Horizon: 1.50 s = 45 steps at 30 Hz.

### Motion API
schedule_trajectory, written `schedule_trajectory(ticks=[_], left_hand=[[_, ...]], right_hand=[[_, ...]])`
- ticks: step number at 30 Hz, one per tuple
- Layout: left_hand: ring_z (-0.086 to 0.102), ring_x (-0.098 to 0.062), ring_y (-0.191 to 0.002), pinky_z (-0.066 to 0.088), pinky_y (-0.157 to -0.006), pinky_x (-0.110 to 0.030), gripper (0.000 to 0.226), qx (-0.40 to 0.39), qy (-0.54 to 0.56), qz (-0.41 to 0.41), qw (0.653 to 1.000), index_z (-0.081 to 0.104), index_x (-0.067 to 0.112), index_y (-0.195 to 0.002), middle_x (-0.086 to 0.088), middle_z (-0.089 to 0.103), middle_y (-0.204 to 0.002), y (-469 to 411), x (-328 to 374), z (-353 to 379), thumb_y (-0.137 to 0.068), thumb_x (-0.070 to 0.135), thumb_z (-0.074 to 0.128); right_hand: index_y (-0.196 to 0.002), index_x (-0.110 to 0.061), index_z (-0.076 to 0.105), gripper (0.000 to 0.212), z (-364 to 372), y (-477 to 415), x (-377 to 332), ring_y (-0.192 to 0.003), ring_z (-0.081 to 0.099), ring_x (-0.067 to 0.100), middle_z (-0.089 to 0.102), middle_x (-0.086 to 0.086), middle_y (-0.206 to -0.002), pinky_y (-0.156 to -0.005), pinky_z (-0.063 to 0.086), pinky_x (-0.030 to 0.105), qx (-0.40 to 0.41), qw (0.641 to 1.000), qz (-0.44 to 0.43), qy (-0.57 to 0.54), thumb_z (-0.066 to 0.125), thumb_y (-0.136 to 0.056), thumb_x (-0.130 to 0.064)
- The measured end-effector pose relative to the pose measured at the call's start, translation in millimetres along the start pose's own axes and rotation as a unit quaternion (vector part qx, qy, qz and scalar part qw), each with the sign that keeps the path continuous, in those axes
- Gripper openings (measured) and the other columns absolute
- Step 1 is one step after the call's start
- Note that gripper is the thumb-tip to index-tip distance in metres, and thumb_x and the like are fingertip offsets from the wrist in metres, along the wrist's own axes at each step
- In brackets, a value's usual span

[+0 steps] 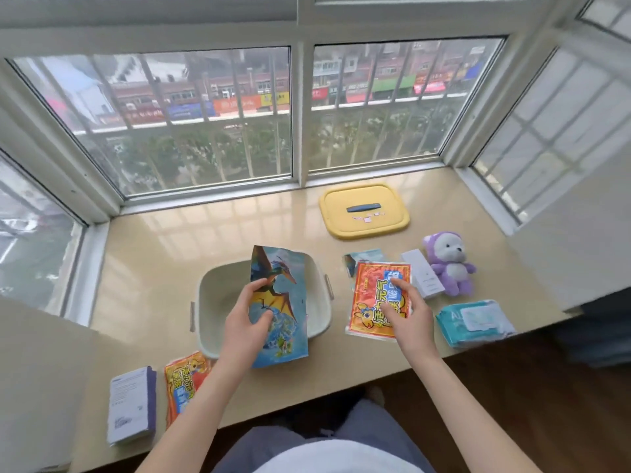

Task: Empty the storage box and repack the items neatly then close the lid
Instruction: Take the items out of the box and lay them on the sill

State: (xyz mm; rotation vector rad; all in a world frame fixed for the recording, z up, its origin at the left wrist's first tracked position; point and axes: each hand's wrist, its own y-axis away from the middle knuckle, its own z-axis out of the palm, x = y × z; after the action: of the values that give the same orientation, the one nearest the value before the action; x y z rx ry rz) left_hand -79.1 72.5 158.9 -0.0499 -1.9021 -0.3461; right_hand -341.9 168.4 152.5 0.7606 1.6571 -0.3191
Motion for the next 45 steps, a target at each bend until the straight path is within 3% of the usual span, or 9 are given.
schedule_trajectory(ticks=[7, 18, 24, 27, 31, 34, 36, 40, 45], left_hand=[[0.065, -0.003, -0.100, 0.060, -0.075, -0.028, 0.051, -0.009, 0.011, -0.020, 1.000, 0.054, 0.040, -0.122, 0.016, 0.065, -0.114, -24, 21, 107, -0.091, -0.001, 0.056], [0.061, 0.004, -0.101, 0.053, -0.070, -0.012, 0.052, 0.017, -0.004, -0.104, 0.994, 0.053, 0.039, -0.122, 0.016, 0.061, -0.117, -107, 28, 275, -0.091, -0.003, 0.055], [0.064, 0.003, -0.096, 0.058, -0.078, -0.024, 0.051, 0.008, -0.002, -0.143, 0.990, 0.054, 0.038, -0.120, 0.015, 0.064, -0.112, -176, -30, 341, -0.088, -0.003, 0.056], [0.066, -0.006, -0.098, 0.059, -0.081, -0.031, 0.050, 0.001, 0.002, -0.183, 0.983, 0.054, 0.037, -0.120, 0.009, 0.065, -0.113, -200, -73, 362, -0.087, -0.001, 0.058], [0.058, -0.006, -0.107, 0.048, -0.093, -0.021, 0.056, 0.001, -0.068, -0.163, 0.984, 0.054, 0.028, -0.126, 0.012, 0.059, -0.120, -216, -113, 374, -0.083, -0.007, 0.056], [0.058, -0.002, -0.097, 0.043, -0.077, -0.004, 0.055, 0.014, -0.075, -0.170, 0.982, 0.053, 0.033, -0.125, 0.017, 0.060, -0.115, -221, -125, 379, -0.084, -0.005, 0.057], [0.058, 0.001, -0.093, 0.039, -0.070, 0.001, 0.057, 0.030, -0.085, -0.175, 0.980, 0.053, 0.037, -0.125, 0.021, 0.060, -0.115, -222, -131, 384, -0.085, -0.003, 0.058], [0.052, -0.006, -0.108, 0.039, -0.089, -0.018, 0.059, 0.036, -0.155, -0.130, 0.979, 0.050, 0.035, -0.131, 0.019, 0.058, -0.126, -224, -147, 391, -0.084, 0.002, 0.063], [0.032, -0.017, -0.101, 0.026, -0.087, -0.019, 0.056, 0.047, -0.269, -0.101, 0.957, 0.052, 0.030, -0.135, 0.001, 0.053, -0.123, -228, -167, 394, -0.083, 0.015, 0.070]], right_hand=[[-0.122, -0.024, 0.061, 0.043, -79, -79, 28, -0.095, 0.068, 0.007, 0.066, -0.008, -0.111, -0.069, 0.060, 0.025, -0.006, 0.999, 0.037, 0.007, 0.070, -0.088, -0.001], [-0.121, -0.025, 0.062, 0.042, -155, -219, 74, -0.092, 0.071, 0.006, 0.069, 0.000, -0.113, -0.066, 0.058, 0.024, -0.066, 0.993, 0.098, 0.008, 0.068, -0.088, 0.001], [-0.122, -0.026, 0.061, 0.044, -141, -270, 119, -0.097, 0.070, 0.008, 0.068, -0.006, -0.114, -0.070, 0.060, 0.026, -0.068, 0.992, 0.107, 0.013, 0.067, -0.089, 0.002], [-0.122, -0.027, 0.062, 0.045, -130, -287, 151, -0.103, 0.068, 0.008, 0.066, -0.005, -0.121, -0.077, 0.060, 0.030, -0.073, 0.992, 0.100, 0.031, 0.068, -0.088, 0.001], [-0.124, -0.022, 0.062, 0.046, -117, -301, 175, -0.110, 0.062, 0.005, 0.064, -0.006, -0.125, -0.080, 0.052, 0.015, -0.079, 0.992, 0.078, 0.063, 0.068, -0.086, 0.003], [-0.123, -0.026, 0.062, 0.047, -113, -306, 187, -0.116, 0.061, 0.009, 0.064, -0.010, -0.125, -0.094, 0.054, 0.036, -0.078, 0.992, 0.069, 0.074, 0.070, -0.085, 0.000], [-0.120, -0.029, 0.063, 0.047, -111, -308, 193, -0.117, 0.062, 0.015, 0.065, -0.008, -0.124, -0.096, 0.053, 0.039, -0.075, 0.992, 0.074, 0.071, 0.070, -0.085, 0.001], [-0.118, -0.034, 0.063, 0.048, -108, -311, 196, -0.114, 0.063, 0.010, 0.065, -0.012, -0.123, -0.094, 0.055, 0.035, -0.074, 0.992, 0.079, 0.068, 0.069, -0.085, 0.001], [-0.118, -0.029, 0.062, 0.046, -106, -313, 194, -0.109, 0.063, -0.001, 0.063, -0.017, -0.121, -0.084, 0.051, 0.015, -0.079, 0.992, 0.077, 0.054, 0.068, -0.086, 0.004]])
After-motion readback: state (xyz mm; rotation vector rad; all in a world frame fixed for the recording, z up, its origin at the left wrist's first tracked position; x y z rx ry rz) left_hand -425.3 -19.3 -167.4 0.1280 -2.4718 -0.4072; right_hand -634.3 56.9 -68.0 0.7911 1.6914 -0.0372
